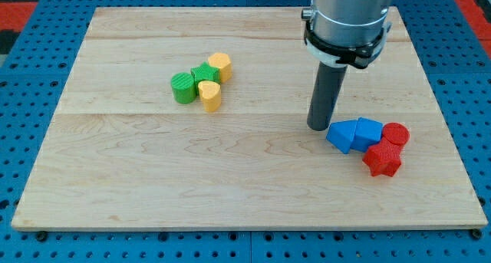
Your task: Move your arm towards bottom right
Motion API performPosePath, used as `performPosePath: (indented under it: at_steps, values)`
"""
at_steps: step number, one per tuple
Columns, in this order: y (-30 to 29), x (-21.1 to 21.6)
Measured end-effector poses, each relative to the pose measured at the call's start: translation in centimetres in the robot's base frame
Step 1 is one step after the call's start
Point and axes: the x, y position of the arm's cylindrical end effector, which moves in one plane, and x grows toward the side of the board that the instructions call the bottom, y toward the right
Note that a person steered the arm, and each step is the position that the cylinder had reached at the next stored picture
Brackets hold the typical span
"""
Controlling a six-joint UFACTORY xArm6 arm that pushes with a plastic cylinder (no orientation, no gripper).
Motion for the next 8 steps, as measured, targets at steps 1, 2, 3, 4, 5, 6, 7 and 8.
performPosePath:
  at_steps: [1,2,3,4,5,6,7,8]
  values:
    - [-2.7,0.9]
    - [-6.9,2.2]
    - [-9.6,3.1]
    - [-8.1,5.5]
    - [-6.2,6.4]
    - [-3.2,10.0]
    - [0.9,11.4]
    - [5.6,11.4]
